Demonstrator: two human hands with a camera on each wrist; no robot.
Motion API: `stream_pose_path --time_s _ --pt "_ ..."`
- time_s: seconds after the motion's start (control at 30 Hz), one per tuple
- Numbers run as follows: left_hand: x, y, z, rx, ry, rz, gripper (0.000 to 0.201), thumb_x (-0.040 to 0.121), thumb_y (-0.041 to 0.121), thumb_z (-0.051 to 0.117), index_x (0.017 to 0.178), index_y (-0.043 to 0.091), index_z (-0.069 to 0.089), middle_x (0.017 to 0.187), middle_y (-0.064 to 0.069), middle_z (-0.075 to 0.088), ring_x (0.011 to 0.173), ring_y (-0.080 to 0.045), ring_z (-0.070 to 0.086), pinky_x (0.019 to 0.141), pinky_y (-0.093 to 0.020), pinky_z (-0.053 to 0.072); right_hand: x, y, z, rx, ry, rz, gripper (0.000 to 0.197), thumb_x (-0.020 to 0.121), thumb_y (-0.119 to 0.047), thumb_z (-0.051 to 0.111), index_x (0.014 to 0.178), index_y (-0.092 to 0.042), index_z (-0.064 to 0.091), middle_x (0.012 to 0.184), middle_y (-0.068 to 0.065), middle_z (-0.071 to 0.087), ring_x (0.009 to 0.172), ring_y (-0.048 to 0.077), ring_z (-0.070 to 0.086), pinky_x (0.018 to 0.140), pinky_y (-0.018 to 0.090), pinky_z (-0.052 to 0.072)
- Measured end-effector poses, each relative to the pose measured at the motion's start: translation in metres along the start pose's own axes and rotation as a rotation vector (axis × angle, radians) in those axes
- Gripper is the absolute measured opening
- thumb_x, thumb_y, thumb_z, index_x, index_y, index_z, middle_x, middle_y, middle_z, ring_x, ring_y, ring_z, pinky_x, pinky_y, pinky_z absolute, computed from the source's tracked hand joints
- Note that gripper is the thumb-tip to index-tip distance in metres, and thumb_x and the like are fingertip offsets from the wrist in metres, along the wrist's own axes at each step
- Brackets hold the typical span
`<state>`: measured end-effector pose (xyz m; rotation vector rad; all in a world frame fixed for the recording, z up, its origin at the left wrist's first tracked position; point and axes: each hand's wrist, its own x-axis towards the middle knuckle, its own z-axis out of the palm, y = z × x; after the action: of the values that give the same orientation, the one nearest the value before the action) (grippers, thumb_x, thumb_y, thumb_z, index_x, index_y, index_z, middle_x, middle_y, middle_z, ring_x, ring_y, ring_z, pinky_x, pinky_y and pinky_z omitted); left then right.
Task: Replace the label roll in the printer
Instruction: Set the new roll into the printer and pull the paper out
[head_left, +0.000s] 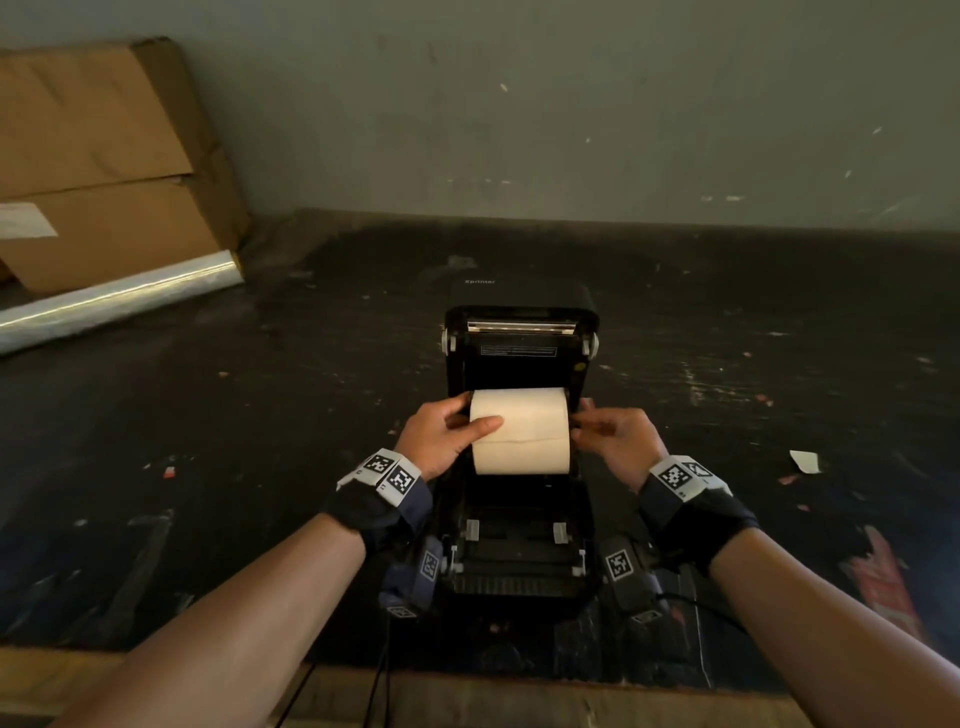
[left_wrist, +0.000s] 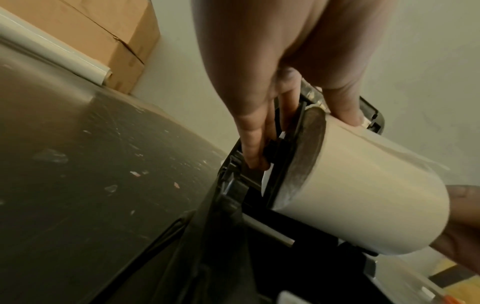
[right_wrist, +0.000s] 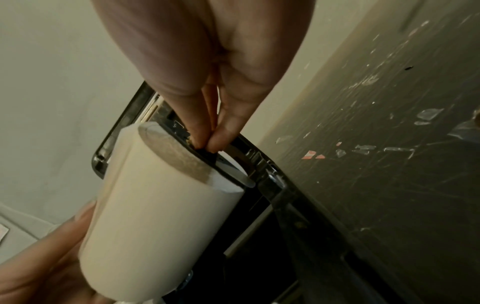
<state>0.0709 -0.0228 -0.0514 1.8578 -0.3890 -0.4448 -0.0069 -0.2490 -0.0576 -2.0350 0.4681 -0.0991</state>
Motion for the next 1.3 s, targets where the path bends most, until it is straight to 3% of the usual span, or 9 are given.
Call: stream_pose_path --time_s 0.13,0.27,0.43,0.57,0.8,0.93,1.07,1.2,1.3 --pt "0.003 -0.011 -0.001 0.136 -0.029 -0.008 0.052 0.079 0.044 0.066 0.127 0.025 0.057 0.118 0.001 0.068 0.110 -0.013 0.062 0.102 -0.037 0.045 -0.001 0.002 0.004 -0.121 -0.014 0.006 0.030 0.081 -0.016 0.068 0.111 -0.013 0.068 0.105 0.005 0.070 0.098 0.016 0.063 0.091 0.027 0.046" --pt "0.001 -0.013 0.002 0.222 -0.017 0.015 0.056 0.080 0.045 0.065 0.131 0.026 0.053 0.123 0.002 0.065 0.113 -0.011 0.060 0.100 -0.028 0.043 0.000 0.006 0.008 -0.196 -0.016 0.002 0.028 0.080 -0.014 0.068 0.109 -0.012 0.069 0.107 0.009 0.071 0.101 0.020 0.064 0.091 0.029 0.048" --pt "-0.007 -0.019 0.007 0.294 0.001 0.068 0.055 0.082 0.043 0.064 0.132 0.023 0.052 0.125 0.000 0.064 0.116 -0.013 0.059 0.100 -0.026 0.043 -0.007 0.006 0.010 -0.273 -0.052 -0.003 0.030 0.082 -0.013 0.066 0.113 -0.012 0.067 0.110 0.007 0.070 0.097 0.014 0.061 0.082 0.020 0.040" --pt "-0.010 -0.022 0.009 0.304 0.012 0.088 0.053 0.084 0.041 0.062 0.132 0.020 0.053 0.126 -0.002 0.064 0.116 -0.015 0.058 0.101 -0.029 0.043 -0.011 0.001 0.010 -0.306 -0.041 -0.002 0.031 0.083 -0.014 0.065 0.114 -0.014 0.067 0.113 0.006 0.069 0.104 0.017 0.062 0.084 0.017 0.039" --pt "-0.018 -0.024 0.015 0.379 0.037 0.114 0.055 0.086 0.037 0.062 0.135 0.018 0.049 0.129 -0.005 0.062 0.119 -0.017 0.057 0.088 -0.013 0.034 -0.018 -0.006 0.015 -0.424 -0.047 -0.006 0.027 0.086 -0.011 0.060 0.113 -0.012 0.067 0.115 0.006 0.068 0.107 0.018 0.062 0.086 0.017 0.039" --pt "-0.020 -0.020 0.019 0.437 0.048 0.102 0.059 0.086 0.036 0.062 0.137 0.012 0.046 0.137 -0.011 0.055 0.126 -0.024 0.051 0.096 -0.018 0.033 -0.015 -0.010 0.018 -0.518 -0.054 0.004 0.025 0.088 -0.010 0.054 0.109 -0.012 0.068 0.114 0.008 0.069 0.105 0.021 0.062 0.088 0.025 0.046" --pt "-0.020 -0.020 0.019 0.456 0.047 0.078 0.059 0.085 0.037 0.062 0.136 0.012 0.047 0.135 -0.013 0.056 0.124 -0.025 0.052 0.099 -0.022 0.035 -0.018 -0.014 0.012 -0.511 -0.083 0.016 0.027 0.090 -0.012 0.050 0.111 -0.013 0.068 0.114 0.008 0.068 0.105 0.021 0.062 0.086 0.024 0.045" --pt "-0.015 -0.022 0.019 0.578 0.094 0.026 0.067 0.079 0.048 0.064 0.135 0.014 0.049 0.132 -0.014 0.054 0.122 -0.027 0.050 0.103 -0.038 0.040 -0.023 -0.015 0.009 -0.271 -0.061 0.105 0.031 0.091 -0.036 0.051 0.101 -0.011 0.068 0.090 0.006 0.069 0.080 0.016 0.066 0.071 0.026 0.052" --pt "-0.013 -0.019 0.019 0.596 0.127 -0.012 0.068 0.075 0.048 0.069 0.132 0.015 0.049 0.131 -0.012 0.052 0.123 -0.029 0.049 0.102 -0.038 0.040 -0.024 -0.011 0.015 -0.374 -0.119 0.075 0.038 0.084 -0.048 0.058 0.098 -0.013 0.066 0.092 0.005 0.069 0.085 0.020 0.067 0.081 0.034 0.055"
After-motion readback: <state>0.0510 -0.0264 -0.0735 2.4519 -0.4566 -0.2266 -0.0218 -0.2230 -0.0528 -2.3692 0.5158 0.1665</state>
